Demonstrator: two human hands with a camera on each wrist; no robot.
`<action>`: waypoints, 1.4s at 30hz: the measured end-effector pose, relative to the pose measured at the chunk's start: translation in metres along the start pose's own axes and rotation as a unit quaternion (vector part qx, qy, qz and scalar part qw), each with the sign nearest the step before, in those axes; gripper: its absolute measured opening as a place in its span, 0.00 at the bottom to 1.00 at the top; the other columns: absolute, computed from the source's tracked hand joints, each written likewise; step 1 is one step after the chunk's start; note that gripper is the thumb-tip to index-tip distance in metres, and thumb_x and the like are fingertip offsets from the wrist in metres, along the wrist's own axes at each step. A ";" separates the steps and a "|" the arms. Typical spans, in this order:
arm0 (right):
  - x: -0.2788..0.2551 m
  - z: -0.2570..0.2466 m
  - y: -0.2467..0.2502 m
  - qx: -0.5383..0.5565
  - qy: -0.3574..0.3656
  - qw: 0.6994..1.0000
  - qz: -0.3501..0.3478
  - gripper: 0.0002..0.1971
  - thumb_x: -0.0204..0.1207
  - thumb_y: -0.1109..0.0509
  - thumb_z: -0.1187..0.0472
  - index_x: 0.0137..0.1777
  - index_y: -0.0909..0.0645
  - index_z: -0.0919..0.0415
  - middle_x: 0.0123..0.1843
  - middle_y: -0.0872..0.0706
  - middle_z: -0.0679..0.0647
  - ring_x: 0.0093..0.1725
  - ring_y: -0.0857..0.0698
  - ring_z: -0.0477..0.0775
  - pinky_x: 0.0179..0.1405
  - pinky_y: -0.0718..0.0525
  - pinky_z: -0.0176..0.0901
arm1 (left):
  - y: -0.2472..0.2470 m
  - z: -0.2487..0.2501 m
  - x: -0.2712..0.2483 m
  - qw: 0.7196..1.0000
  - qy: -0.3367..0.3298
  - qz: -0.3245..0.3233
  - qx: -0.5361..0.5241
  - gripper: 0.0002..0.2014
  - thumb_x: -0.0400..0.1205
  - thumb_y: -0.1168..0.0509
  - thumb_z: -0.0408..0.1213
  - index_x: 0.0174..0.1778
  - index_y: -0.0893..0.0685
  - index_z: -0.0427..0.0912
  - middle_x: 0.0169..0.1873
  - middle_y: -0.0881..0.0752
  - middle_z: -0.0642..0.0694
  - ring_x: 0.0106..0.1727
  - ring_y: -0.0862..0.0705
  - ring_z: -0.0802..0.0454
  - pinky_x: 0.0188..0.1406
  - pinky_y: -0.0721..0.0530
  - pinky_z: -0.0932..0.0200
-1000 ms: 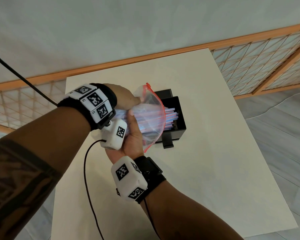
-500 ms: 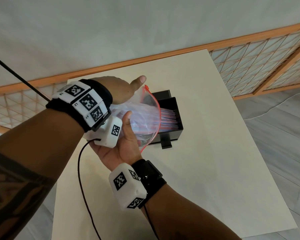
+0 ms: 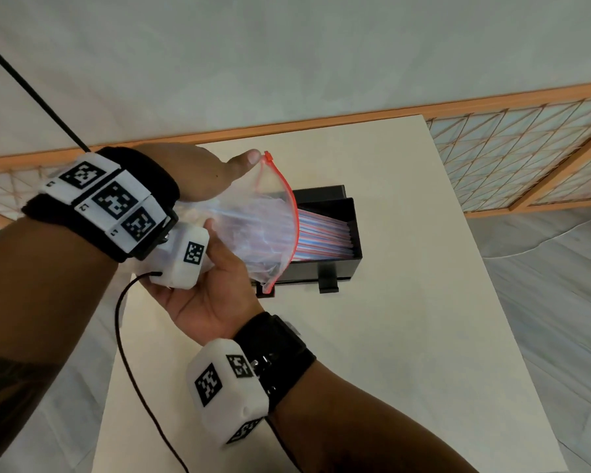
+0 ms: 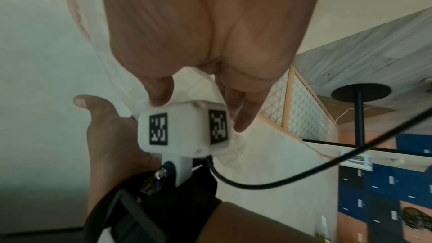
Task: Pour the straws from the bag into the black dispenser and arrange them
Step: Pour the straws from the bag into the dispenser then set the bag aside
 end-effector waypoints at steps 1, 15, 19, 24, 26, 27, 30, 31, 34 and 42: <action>0.000 0.002 -0.001 0.001 -0.008 1.000 -0.003 0.39 0.83 0.36 0.36 0.87 0.35 0.61 0.88 0.35 0.63 0.85 0.33 0.62 0.63 0.13 0.49 | 0.000 -0.002 -0.003 1.000 0.009 0.000 -0.001 0.50 0.76 0.71 0.76 0.28 0.26 0.30 0.52 0.18 0.30 0.36 0.23 0.44 0.51 0.29 0.50; 0.007 0.015 0.000 -0.038 0.047 0.997 0.042 0.26 0.86 0.40 0.38 0.61 0.12 0.57 0.57 0.09 0.57 0.56 0.12 0.56 0.72 0.21 0.51 | -0.018 -0.020 0.015 0.998 -0.058 -0.014 -0.010 0.54 0.78 0.71 0.74 0.64 0.14 0.35 0.67 0.16 0.36 0.65 0.17 0.40 0.58 0.32 0.52; 0.009 0.015 0.004 -0.067 0.059 0.994 0.063 0.23 0.91 0.45 0.44 0.69 0.18 0.59 0.63 0.12 0.57 0.59 0.13 0.55 0.66 0.16 0.48 | -0.019 -0.018 0.018 0.998 -0.061 -0.010 -0.001 0.46 0.83 0.70 0.69 0.79 0.25 0.42 0.77 0.23 0.36 0.74 0.23 0.38 0.71 0.31 0.47; 0.007 0.013 0.005 -0.060 0.064 0.996 0.036 0.20 0.91 0.46 0.50 0.67 0.18 0.59 0.60 0.12 0.56 0.56 0.12 0.54 0.64 0.16 0.50 | -0.015 -0.018 0.022 0.998 -0.025 0.023 -0.049 0.44 0.83 0.68 0.69 0.86 0.44 0.40 0.83 0.33 0.35 0.80 0.30 0.36 0.73 0.33 0.42; 0.004 0.006 0.009 -0.048 0.070 0.996 0.038 0.19 0.91 0.47 0.52 0.66 0.18 0.61 0.57 0.11 0.58 0.50 0.10 0.55 0.64 0.17 0.52 | -0.018 -0.009 0.024 0.997 -0.024 0.019 -0.071 0.43 0.83 0.68 0.69 0.87 0.46 0.42 0.85 0.37 0.36 0.82 0.33 0.36 0.75 0.35 0.41; 0.002 0.002 0.012 -0.043 0.078 0.995 0.044 0.19 0.90 0.47 0.53 0.67 0.19 0.62 0.56 0.11 0.58 0.49 0.09 0.55 0.64 0.17 0.53 | -0.019 -0.003 0.024 0.996 -0.025 0.018 -0.079 0.40 0.85 0.67 0.67 0.87 0.47 0.43 0.85 0.39 0.36 0.83 0.35 0.36 0.77 0.37 0.41; -0.004 -0.010 0.021 -0.030 0.096 0.994 0.044 0.18 0.89 0.45 0.56 0.67 0.20 0.64 0.56 0.12 0.60 0.48 0.09 0.56 0.66 0.20 0.54 | -0.022 0.015 0.025 0.994 -0.027 0.015 -0.105 0.30 0.91 0.65 0.54 0.88 0.48 0.45 0.87 0.43 0.36 0.86 0.40 0.36 0.80 0.40 0.43; -0.006 -0.014 0.023 -0.026 0.098 0.994 0.042 0.17 0.87 0.43 0.56 0.63 0.16 0.64 0.56 0.11 0.60 0.48 0.09 0.56 0.67 0.21 0.54 | -0.022 0.019 0.024 0.994 -0.032 0.012 -0.106 0.29 0.92 0.65 0.53 0.88 0.47 0.44 0.86 0.43 0.36 0.85 0.39 0.36 0.80 0.40 0.43; -0.011 -0.022 0.024 -0.037 0.101 0.993 0.037 0.18 0.83 0.40 0.56 0.54 0.09 0.61 0.55 0.08 0.59 0.48 0.08 0.57 0.63 0.22 0.50 | -0.024 0.021 0.033 0.995 -0.057 0.003 -0.088 0.35 0.89 0.63 0.61 0.83 0.36 0.38 0.81 0.30 0.36 0.79 0.29 0.37 0.74 0.34 0.45; -0.012 -0.014 0.011 -0.092 0.065 0.992 0.052 0.23 0.92 0.45 0.54 0.78 0.25 0.69 0.68 0.18 0.65 0.61 0.16 0.62 0.42 0.10 0.45 | -0.008 -0.014 0.027 0.995 -0.078 0.065 -0.020 0.36 0.84 0.47 0.66 0.64 0.18 0.35 0.51 0.14 0.33 0.55 0.16 0.38 0.46 0.27 0.53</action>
Point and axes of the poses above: each hand's wrist, its own x-axis towards the middle knuckle, its own y-axis out of the back of the hand, z = x × y, the point moved 4 cm from there along x, towards the middle knuckle
